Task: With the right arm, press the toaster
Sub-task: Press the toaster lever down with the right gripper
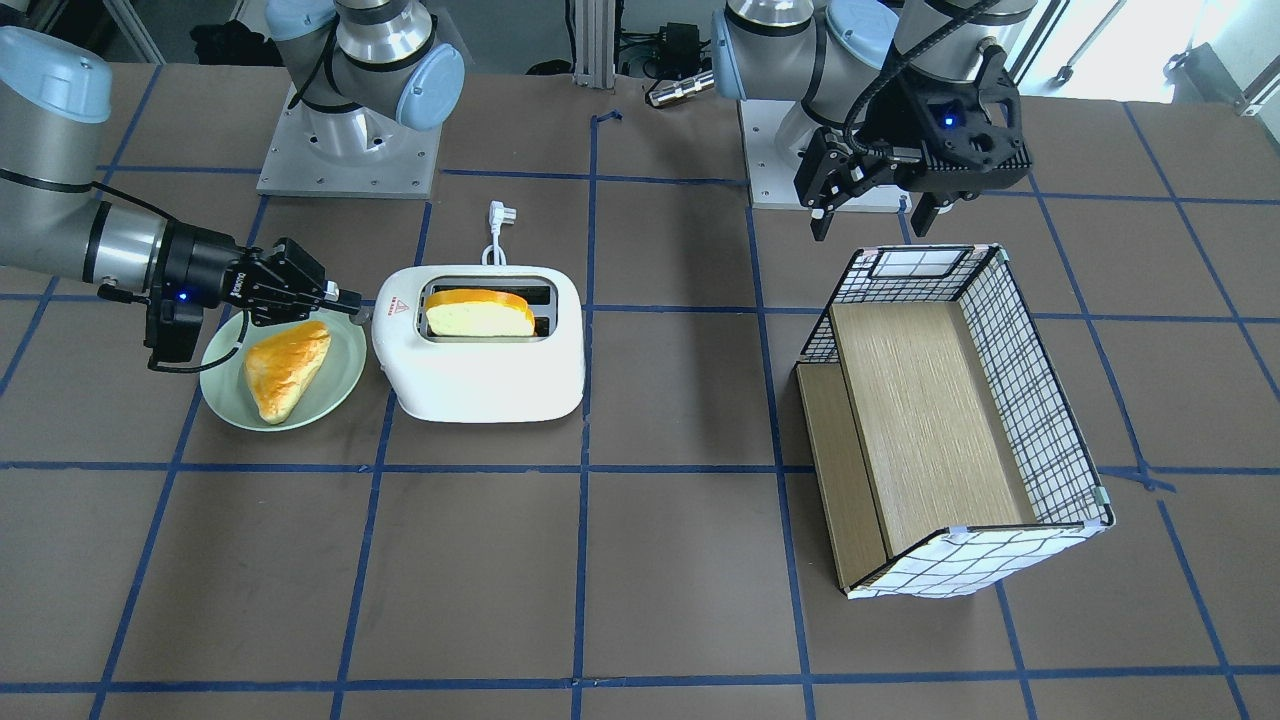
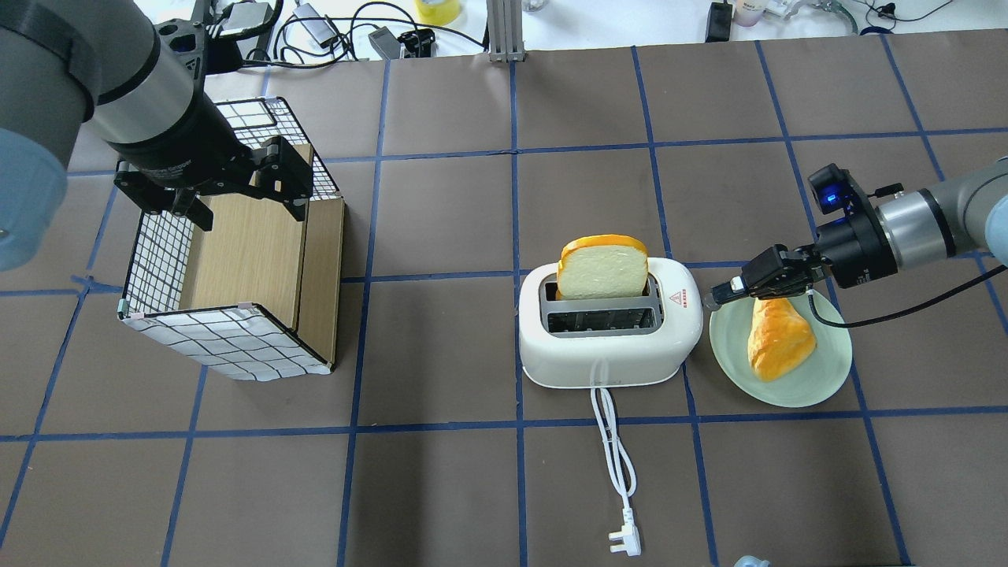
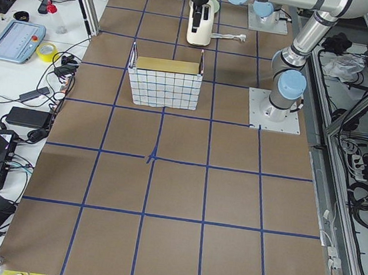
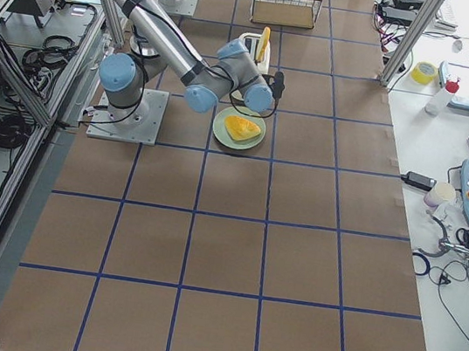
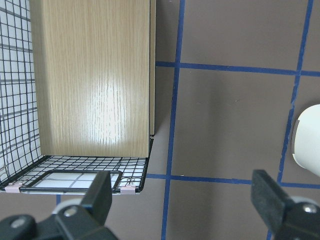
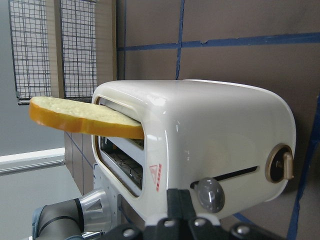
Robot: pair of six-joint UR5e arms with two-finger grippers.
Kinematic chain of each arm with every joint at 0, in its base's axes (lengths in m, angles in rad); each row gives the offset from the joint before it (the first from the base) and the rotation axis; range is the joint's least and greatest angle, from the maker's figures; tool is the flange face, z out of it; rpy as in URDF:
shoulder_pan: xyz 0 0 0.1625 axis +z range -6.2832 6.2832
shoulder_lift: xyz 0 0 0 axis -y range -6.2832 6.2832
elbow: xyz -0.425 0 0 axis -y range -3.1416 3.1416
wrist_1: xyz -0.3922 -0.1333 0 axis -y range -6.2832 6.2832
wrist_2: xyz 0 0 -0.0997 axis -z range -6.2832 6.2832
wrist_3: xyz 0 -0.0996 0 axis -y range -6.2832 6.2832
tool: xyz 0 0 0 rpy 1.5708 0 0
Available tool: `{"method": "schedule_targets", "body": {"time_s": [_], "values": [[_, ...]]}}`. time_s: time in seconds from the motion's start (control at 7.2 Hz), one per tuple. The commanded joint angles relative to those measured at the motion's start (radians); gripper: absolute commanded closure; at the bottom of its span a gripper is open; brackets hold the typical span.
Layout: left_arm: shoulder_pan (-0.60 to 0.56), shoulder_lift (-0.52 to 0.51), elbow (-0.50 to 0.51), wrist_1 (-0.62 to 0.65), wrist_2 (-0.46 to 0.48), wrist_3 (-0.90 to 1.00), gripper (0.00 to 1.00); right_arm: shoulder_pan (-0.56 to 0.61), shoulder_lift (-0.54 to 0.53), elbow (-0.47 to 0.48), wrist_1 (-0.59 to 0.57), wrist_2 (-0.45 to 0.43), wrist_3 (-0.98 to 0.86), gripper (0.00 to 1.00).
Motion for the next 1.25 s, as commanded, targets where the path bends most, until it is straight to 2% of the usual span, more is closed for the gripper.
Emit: {"method": "schedule_targets", "body": {"time_s": [0.0, 1.11], "values": [[0.000, 0.000, 0.000, 0.000, 0.000, 0.000, 0.00, 0.000, 0.002, 0.018, -0.030, 0.004, 0.003, 1.00], [0.000, 0.000, 0.000, 0.000, 0.000, 0.000, 0.00, 0.000, 0.040, 0.021, -0.059, 0.004, -0.001, 1.00]]}}
